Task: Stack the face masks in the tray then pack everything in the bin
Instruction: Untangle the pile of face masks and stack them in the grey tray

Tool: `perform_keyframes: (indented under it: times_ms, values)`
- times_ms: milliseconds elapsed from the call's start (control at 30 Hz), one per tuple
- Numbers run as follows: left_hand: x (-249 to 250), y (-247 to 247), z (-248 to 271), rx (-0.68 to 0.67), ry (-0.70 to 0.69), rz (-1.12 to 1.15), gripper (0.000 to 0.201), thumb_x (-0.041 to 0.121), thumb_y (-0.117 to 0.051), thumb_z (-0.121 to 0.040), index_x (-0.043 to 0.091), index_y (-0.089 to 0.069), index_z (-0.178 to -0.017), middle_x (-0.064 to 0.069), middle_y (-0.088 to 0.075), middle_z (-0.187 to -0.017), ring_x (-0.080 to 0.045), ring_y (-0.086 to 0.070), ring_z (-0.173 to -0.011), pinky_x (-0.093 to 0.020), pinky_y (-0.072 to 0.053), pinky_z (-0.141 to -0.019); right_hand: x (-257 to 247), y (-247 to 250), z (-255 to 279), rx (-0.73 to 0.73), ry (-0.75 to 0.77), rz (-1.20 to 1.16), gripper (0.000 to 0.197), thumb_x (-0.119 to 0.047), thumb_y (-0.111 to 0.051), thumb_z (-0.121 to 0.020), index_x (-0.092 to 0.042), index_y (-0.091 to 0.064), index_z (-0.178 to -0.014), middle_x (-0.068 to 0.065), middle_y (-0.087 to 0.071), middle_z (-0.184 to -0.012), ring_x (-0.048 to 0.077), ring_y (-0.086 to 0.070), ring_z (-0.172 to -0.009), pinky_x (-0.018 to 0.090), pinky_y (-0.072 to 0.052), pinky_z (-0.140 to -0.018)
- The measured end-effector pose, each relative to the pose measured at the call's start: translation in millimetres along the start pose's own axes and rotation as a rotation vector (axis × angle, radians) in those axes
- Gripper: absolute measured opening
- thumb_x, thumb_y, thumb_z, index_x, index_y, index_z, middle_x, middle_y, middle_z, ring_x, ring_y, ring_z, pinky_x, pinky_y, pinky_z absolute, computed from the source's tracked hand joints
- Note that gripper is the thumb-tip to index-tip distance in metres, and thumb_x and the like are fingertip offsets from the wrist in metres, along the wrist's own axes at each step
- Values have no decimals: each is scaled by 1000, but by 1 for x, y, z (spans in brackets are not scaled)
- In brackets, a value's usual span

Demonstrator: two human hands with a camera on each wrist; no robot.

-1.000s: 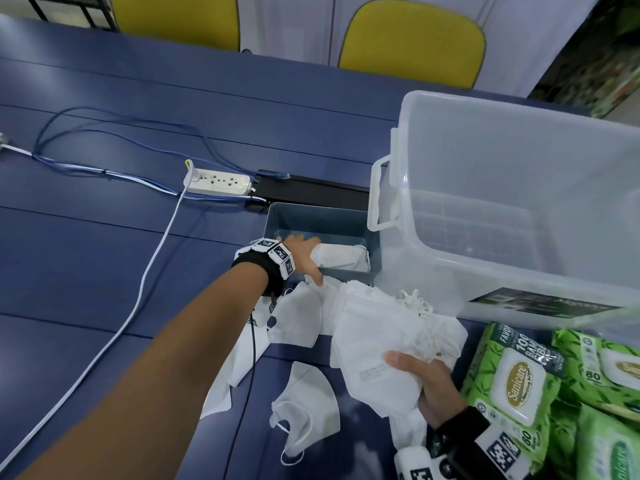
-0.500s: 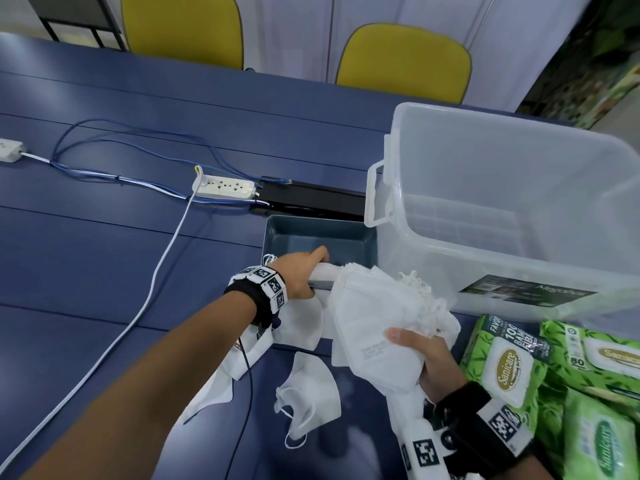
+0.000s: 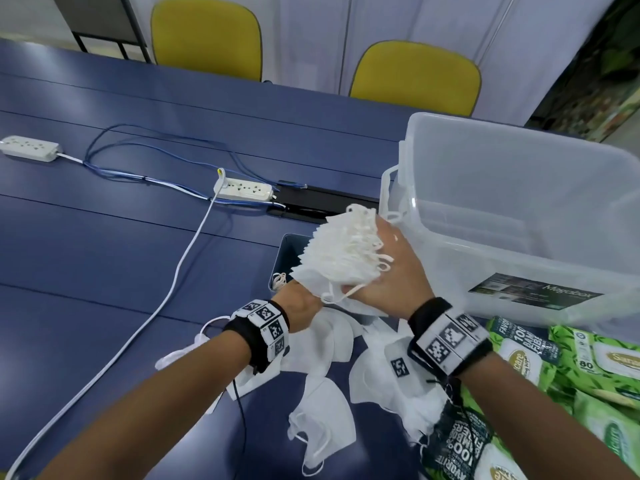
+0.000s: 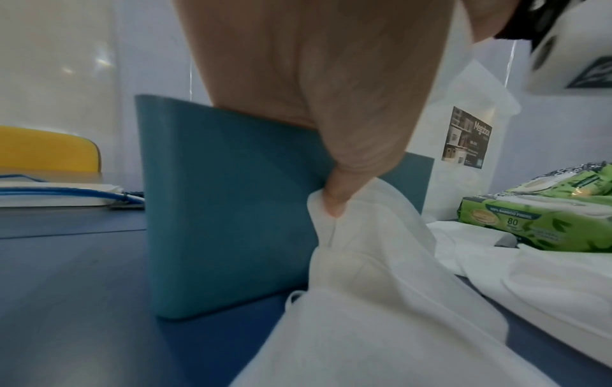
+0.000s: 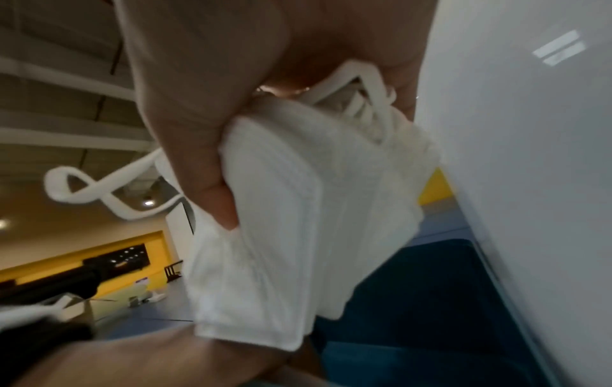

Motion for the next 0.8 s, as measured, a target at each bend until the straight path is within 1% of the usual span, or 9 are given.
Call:
perform_keyframes:
  times_ms: [67, 100, 200, 267, 367, 433, 600, 700, 800]
  values:
    - [3, 15, 8, 120, 1, 25, 28, 3, -51, -86, 1, -60, -113, -19, -64, -111, -37, -60, -104, -39, -46, -83, 6, -14, -18, -69, 59, 189, 70, -39, -63, -70, -19, -43, -135, -11, -54, -121, 13, -55, -104, 32, -45, -96]
    - [1, 19, 8, 203, 15, 42, 33, 2, -56, -82, 2, -59, -115, -19, -63, -115, -37, -59, -105, -40, -47, -84, 20, -21, -27, -99, 31, 262, 75, -45, -62, -69, -23, -39, -137, -12, -52, -124, 15, -54, -107, 33, -45, -95]
    - [-7, 5, 2, 194, 61, 227, 49, 0, -44, -91, 12, -39, -138, -13, -45, -141, -34, -44, -127, -37, -36, -101, 68, -40, -47, -190, -27, 364, 83, -67, -54, -67, -31, -35, -139, -18, -49, -125, 10, -51, -114, 32, -46, -95]
    - [-9, 5, 1, 210, 49, 272, 46, 4, -43, -93, 16, -37, -137, -11, -51, -134, -34, -50, -120, -37, -39, -94, 81, -44, -52, -228, -53, 419, 91, -76, -53, -62, -33, -33, -140, -14, -50, -122, 12, -50, -112, 34, -47, -94]
    - [-12, -1, -3, 209, 23, 293, 36, 12, -43, -95, 16, -38, -131, -8, -58, -119, -32, -58, -106, -38, -43, -83, 56, -27, -49, -78, -87, 454, 101, -60, -67, -55, -27, -30, -143, 7, -51, -119, 29, -50, -104, 41, -47, -90]
    - [-14, -6, -4, 182, 36, 302, 37, 14, -43, -96, 17, -39, -132, -9, -60, -117, -32, -59, -104, -39, -45, -82, 39, -21, -43, -47, -39, 466, 105, -57, -68, -52, -21, -31, -145, 14, -51, -114, 33, -50, -98, 43, -48, -85]
    - [-15, -12, -4, 115, 73, 235, 30, 7, -41, -93, 7, -54, -120, -13, -61, -117, -33, -60, -103, -40, -51, -79, 34, -56, -23, -235, 132, 587, 91, -44, -64, -62, -25, -23, -141, 10, -53, -101, 31, -50, -81, 46, -50, -68]
    - [-15, -15, -4, 97, 75, 223, 33, 7, -41, -92, 8, -52, -123, -12, -61, -118, -32, -60, -102, -39, -52, -78, 36, -56, -29, -301, 125, 549, 97, -53, -61, -62, -22, -20, -145, 6, -53, -106, 29, -51, -88, 45, -50, -77]
    - [-12, -9, -4, 112, 39, 197, 33, 6, -38, -95, 7, -48, -127, -13, -60, -118, -33, -58, -104, -40, -47, -77, 41, -50, -41, -392, 81, 409, 111, -63, -65, -58, -18, -20, -149, 4, -51, -130, 25, -52, -112, 37, -45, -97]
Point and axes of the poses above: each hand's wrist, its own z-axis away from the middle knuckle, its own y-axis out of the back of the hand, x = y × z, the point moved 9 cm from there along -z, towards the middle knuckle
